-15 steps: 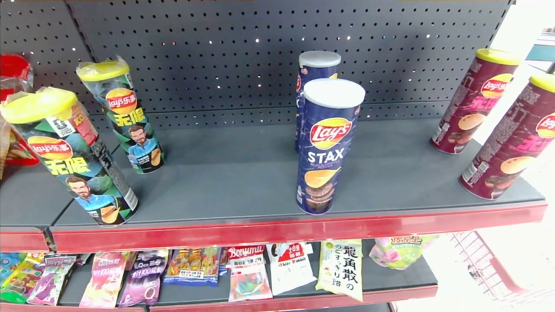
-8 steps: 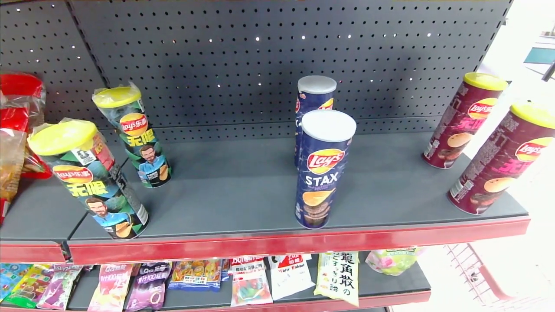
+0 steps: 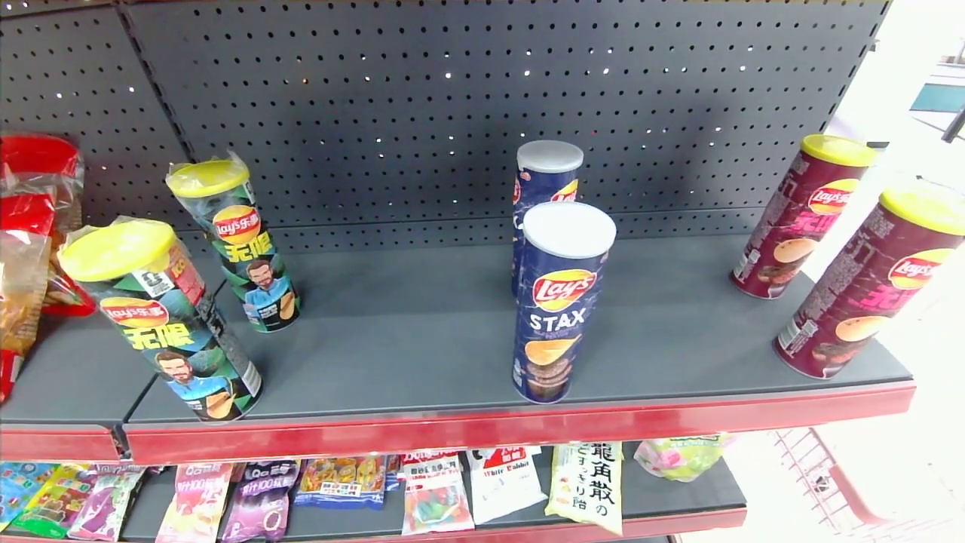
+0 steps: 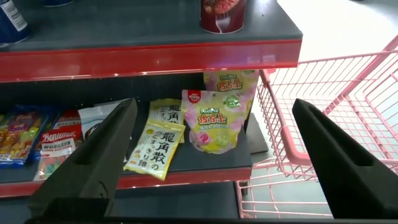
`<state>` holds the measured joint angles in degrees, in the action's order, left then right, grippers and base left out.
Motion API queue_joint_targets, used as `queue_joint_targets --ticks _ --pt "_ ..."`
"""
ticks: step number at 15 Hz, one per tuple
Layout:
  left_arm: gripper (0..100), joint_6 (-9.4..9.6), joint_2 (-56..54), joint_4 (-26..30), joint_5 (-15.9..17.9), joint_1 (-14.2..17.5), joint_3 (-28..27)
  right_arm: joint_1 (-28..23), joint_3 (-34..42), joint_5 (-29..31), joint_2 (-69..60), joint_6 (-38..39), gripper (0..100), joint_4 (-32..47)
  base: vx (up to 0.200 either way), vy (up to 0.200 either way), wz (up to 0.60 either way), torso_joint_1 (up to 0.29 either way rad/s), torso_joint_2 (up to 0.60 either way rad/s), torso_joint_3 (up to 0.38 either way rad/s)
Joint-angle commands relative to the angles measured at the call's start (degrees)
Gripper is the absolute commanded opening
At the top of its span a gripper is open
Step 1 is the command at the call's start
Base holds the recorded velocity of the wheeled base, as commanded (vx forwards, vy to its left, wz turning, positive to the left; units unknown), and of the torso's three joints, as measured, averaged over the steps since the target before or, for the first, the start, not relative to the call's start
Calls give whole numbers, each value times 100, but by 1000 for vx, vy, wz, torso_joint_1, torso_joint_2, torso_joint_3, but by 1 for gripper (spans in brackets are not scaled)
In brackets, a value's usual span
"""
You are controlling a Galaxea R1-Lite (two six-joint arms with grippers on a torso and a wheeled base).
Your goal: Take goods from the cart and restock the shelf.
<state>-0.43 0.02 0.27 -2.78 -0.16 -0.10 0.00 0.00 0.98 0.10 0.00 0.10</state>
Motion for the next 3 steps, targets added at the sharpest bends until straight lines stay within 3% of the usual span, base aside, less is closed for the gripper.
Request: queue_joint_targets --ticks 1,3 --pt "100 -1 -2 0 -3 -2 1 0 0 -1 -1 0 100 -1 0 0 0 0 0 0" --pt "100 8 -2 0 -3 -2 -8 0 0 -1 -1 44 100 -10 0 0 0 0 0 0"
